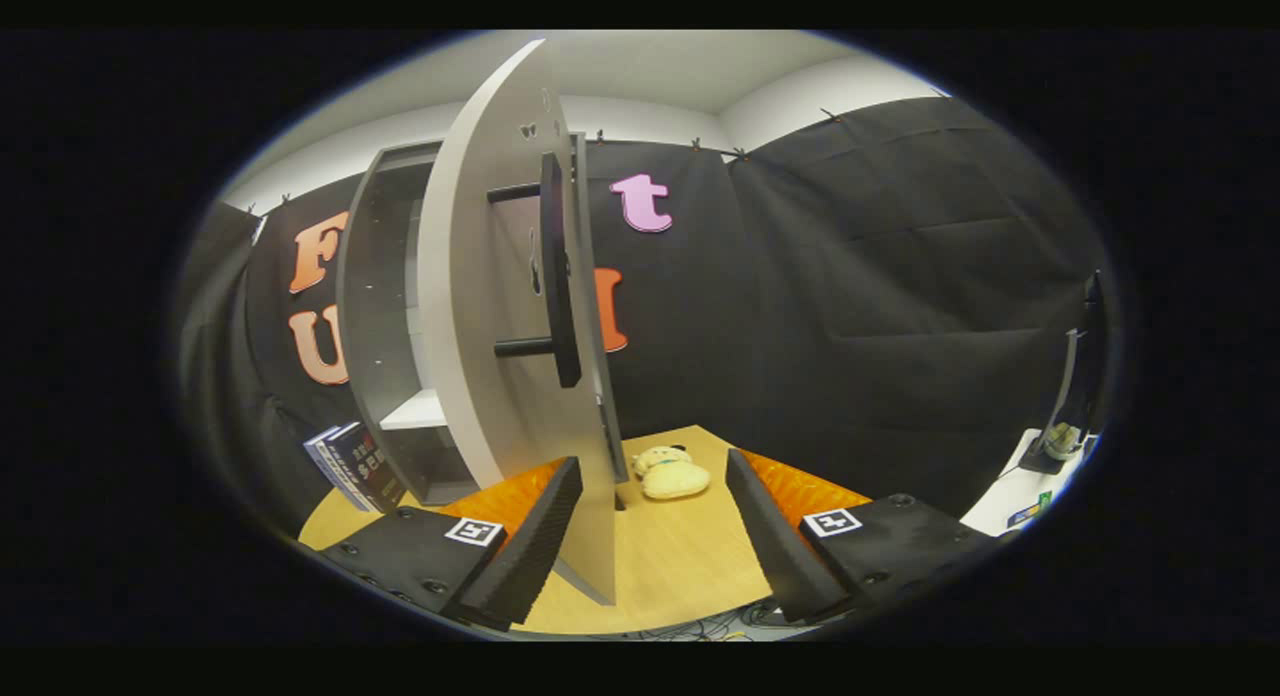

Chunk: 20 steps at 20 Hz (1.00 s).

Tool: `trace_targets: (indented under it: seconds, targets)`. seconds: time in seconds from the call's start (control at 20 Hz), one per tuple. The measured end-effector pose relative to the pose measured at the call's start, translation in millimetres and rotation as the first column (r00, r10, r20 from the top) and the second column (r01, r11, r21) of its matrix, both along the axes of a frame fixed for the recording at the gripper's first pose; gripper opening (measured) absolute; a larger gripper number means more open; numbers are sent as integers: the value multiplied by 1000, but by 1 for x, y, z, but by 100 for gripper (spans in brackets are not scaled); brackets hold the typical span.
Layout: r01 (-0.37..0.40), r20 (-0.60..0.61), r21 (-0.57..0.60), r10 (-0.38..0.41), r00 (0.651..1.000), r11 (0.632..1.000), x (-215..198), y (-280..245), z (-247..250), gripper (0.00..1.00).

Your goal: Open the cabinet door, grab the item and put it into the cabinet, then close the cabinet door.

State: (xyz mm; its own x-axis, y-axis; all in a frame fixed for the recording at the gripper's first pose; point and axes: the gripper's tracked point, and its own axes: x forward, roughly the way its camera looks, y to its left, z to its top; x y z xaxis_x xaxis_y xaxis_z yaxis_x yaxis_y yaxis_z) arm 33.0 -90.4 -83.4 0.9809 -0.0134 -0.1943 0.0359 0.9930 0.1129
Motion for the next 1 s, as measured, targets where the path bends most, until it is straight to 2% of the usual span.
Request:
trace_targets:
  seconds: [0.55,1.0]
  targets:
    - [-152,-3,56,152,988,987,29,97,-3,94]
    - [-335,-46,33,336,941,942,94,205,-24,95]
